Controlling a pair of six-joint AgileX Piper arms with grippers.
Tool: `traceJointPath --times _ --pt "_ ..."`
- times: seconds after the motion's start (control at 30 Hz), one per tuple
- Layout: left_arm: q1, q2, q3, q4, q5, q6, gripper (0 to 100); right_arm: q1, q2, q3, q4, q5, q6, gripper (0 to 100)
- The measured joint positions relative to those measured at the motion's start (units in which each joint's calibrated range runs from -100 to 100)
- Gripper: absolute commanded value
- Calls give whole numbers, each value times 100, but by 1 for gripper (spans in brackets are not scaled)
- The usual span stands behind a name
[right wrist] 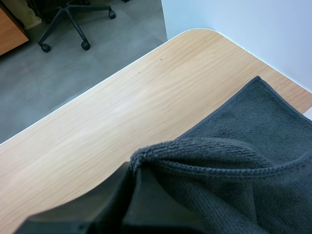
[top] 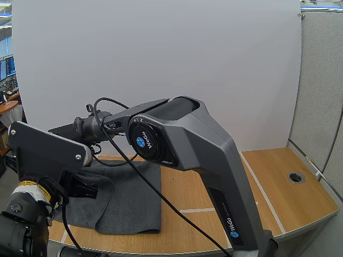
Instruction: Fold the towel
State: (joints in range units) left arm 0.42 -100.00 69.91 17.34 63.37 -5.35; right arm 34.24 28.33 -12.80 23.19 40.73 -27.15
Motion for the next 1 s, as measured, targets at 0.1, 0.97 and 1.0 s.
traceJointPath --times 0.1,0.97,1.0 --pt "0 0 0 8 0 9 0 0 0 0 0 0 0 0" --pt "0 0 0 8 17 9 0 0 0 0 -512 -226 -20 0" --pt "0 0 0 8 17 9 0 0 5 0 -540 -279 -20 0"
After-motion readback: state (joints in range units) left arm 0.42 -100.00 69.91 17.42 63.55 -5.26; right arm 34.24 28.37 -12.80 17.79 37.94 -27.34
